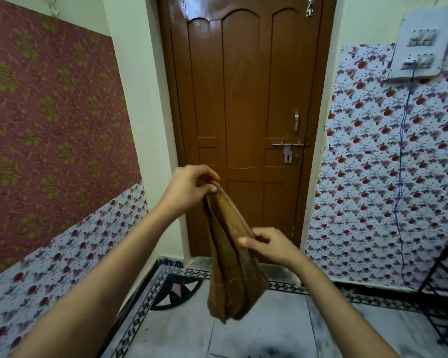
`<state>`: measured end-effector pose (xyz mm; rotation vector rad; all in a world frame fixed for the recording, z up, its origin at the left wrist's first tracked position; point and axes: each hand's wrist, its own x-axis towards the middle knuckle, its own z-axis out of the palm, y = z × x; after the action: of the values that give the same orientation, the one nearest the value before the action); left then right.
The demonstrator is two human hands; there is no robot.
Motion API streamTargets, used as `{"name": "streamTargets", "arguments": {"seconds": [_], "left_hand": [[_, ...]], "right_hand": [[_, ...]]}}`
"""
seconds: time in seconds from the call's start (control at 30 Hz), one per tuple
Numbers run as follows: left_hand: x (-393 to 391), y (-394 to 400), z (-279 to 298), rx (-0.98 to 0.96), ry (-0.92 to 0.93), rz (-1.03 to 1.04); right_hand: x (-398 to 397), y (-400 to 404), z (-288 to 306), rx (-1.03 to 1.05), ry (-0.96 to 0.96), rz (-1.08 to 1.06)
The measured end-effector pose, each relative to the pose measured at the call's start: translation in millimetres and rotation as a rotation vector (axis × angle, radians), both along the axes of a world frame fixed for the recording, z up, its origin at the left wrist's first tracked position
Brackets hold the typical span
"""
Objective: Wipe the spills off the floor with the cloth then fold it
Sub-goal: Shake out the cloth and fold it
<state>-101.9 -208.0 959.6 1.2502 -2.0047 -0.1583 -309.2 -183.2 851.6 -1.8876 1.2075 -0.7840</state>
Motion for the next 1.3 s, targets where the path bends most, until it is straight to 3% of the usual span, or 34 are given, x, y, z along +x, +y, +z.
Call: {"name": "streamTargets", "arguments": {"seconds": [0.1, 0.27, 0.4, 0.53, 0.67, 0.8, 1.0, 1.3], "left_hand": [[17, -9, 7, 0.003, 0.058, 0.073], [22, -23, -21, 0.025, 0.007, 0.171], [20, -28, -41, 0.039, -0.001, 0.181], [19, -29, -40, -0.002, -0.030, 0.176], [26, -29, -35, -0.020, 0.019, 0.179], [28, -26, -32, -0.013, 0.064, 0.161], [35, -18, -25, -0.029, 0.099, 0.127], [55, -14, -26, 0.101, 0.101, 0.119]], "right_hand": [[-24, 0, -12, -0.062, 0.430, -0.215], [-35, -11, 9, -0.446, 0.782, -0.669], [-34, -18, 25, -0.540, 0.921, -0.790], [-43, -17, 28, -0.577, 0.943, -0.715], [-61, -10, 17, -0.586, 0.676, -0.433], [-67, -7, 7, -0.267, 0.302, -0.209], [-58, -2, -1, -0.089, -0.243, -0.319], [-56, -16, 10, 0.009, -0.598, -0.420]]}}
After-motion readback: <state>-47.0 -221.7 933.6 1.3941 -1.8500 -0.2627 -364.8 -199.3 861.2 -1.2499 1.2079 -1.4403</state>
